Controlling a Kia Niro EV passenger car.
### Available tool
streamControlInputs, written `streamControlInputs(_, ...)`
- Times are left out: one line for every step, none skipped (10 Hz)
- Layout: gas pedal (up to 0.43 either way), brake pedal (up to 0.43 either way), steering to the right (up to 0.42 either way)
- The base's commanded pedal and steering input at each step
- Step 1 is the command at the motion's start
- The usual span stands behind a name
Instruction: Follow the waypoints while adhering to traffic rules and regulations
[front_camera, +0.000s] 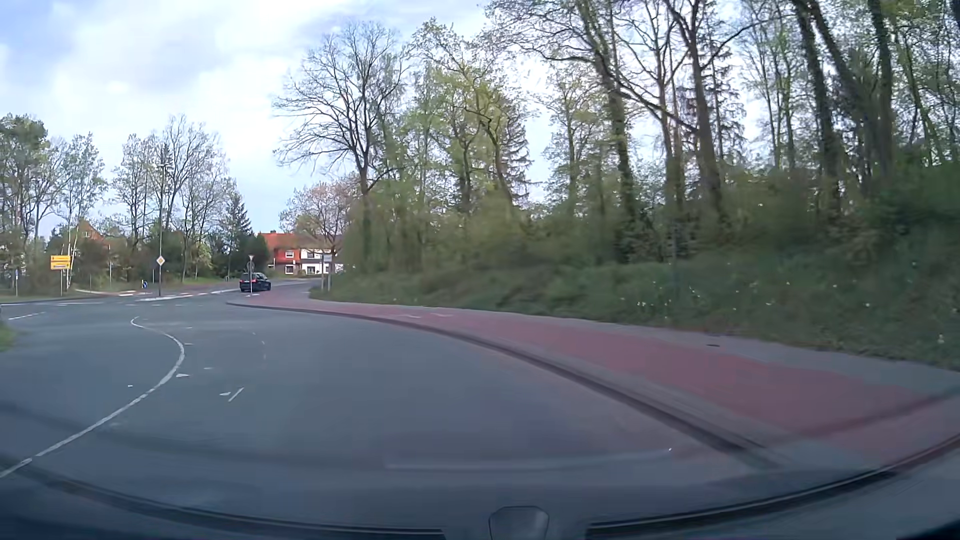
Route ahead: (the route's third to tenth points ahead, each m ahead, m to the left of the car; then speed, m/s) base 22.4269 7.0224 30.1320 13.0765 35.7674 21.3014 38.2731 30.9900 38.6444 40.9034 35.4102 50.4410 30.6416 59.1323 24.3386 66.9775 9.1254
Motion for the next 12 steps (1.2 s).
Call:
streamControlInputs(0.02,0.0,-0.084)
streamControlInputs(0.02,0.0,-0.085)
streamControlInputs(0.02,0.0,-0.085)
streamControlInputs(0.02,0.0,-0.086)
streamControlInputs(0.02,0.0,-0.089)
streamControlInputs(0.02,0.0,-0.093)
streamControlInputs(0.02,0.0,-0.095)
streamControlInputs(0.02,0.0,-0.099)
streamControlInputs(0.02,0.0,-0.103)
streamControlInputs(0.02,0.0,-0.106)
streamControlInputs(0.02,0.0,-0.109)
streamControlInputs(0.02,0.0,-0.11)
